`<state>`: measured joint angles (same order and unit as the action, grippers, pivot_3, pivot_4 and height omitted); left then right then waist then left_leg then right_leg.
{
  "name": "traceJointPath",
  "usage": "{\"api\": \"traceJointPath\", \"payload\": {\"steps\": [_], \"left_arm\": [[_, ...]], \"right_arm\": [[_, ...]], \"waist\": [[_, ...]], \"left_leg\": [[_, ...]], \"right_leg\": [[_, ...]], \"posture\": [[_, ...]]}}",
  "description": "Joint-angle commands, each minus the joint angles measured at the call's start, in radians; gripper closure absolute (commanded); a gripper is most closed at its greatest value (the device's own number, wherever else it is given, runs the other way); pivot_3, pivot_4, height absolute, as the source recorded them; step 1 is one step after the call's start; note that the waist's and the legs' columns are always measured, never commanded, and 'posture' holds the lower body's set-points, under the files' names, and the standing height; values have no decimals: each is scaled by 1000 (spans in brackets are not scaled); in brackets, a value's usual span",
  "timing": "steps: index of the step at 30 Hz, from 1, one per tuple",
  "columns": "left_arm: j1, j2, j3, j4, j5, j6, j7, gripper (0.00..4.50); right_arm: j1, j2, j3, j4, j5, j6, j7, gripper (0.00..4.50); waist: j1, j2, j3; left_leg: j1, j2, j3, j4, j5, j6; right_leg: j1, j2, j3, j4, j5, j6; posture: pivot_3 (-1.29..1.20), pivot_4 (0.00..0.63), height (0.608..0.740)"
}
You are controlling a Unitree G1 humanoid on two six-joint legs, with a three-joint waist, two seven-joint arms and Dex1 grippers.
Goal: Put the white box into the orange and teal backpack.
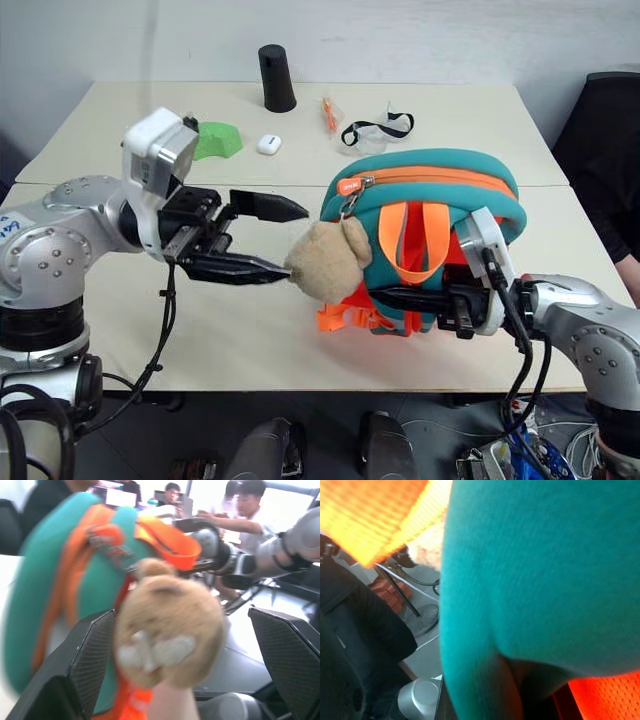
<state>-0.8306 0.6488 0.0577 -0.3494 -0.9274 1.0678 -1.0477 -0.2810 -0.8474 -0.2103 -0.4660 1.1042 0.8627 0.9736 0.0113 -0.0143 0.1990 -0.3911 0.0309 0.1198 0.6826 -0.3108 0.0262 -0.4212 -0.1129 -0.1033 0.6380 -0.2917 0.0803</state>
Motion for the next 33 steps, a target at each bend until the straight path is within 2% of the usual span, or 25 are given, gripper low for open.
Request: {"api": "traceJointPath", "payload": {"steps": [1, 5, 14, 17, 19, 24, 27, 30, 33], "left_arm": [[-21, 7, -31, -20, 10, -9, 25, 25], [-8, 8, -78, -13, 67, -51, 43, 25], [-27, -66, -148, 31, 140, -86, 118, 25], [-41, -58, -139, 60, 130, -88, 90, 582], [-65, -43, -127, 92, 135, -97, 69, 1179], [-204, 51, -73, 269, 136, -105, -39, 2542], [-265, 97, -78, 349, 161, -129, -107, 3158], [-303, 143, -104, 398, 193, -148, -181, 3293], [-239, 222, -154, 360, 239, -199, -299, 3293]], "right_arm": [[-18, 8, 15, -14, 5, 3, -8, 4500], [-28, 10, 16, -13, 17, 10, -18, 4500], [-33, -2, -10, -14, 40, 20, -19, 4500], [-28, -5, -28, -16, 59, 23, -25, 4500], [-16, -10, -42, -19, 67, 22, -22, 4500], [31, -11, -99, -19, 100, 21, -36, 4500], [49, -2, -137, -14, 137, 24, -56, 4500], [66, 7, -167, -6, 170, 24, -82, 4500], [84, 17, -182, -7, 180, 14, -104, 4500]], "waist": [[-3, 0, 0], [-7, 0, 0], [-9, 0, 0], [-9, 0, 0], [-9, 0, 0], [-9, 0, 0], [-9, 0, 0], [-10, 0, 0], [-11, 0, 0]], "left_leg": [[1, 0, 0, 0, 0, 0], [1, 0, 0, 0, 0, 0], [1, 0, 0, 0, 0, 0], [1, 0, 0, 0, 0, 0], [1, 0, 0, 0, 0, 0], [1, 0, 0, 0, 0, 0], [1, -1, 0, -1, 0, 0], [0, -1, 0, -1, 0, 0], [0, 0, 0, -1, 0, 0]], "right_leg": [[0, 0, 0, 0, 0, 0], [1, 0, 0, 0, 0, 0], [1, 0, 0, -1, 0, 0], [1, 0, 0, -1, 0, 0], [1, 0, 0, -1, 0, 0], [1, 1, -1, -1, 0, 0], [1, 1, -1, -2, 0, 0], [1, 2, -1, -2, 0, 0], [1, 2, -1, -2, 0, 0]], "posture": [[0, 150, 740], [0, 150, 740], [0, 150, 740], [0, 150, 740], [0, 150, 740], [0, 150, 740], [0, 150, 740], [0, 150, 740], [0, 150, 740]]}}
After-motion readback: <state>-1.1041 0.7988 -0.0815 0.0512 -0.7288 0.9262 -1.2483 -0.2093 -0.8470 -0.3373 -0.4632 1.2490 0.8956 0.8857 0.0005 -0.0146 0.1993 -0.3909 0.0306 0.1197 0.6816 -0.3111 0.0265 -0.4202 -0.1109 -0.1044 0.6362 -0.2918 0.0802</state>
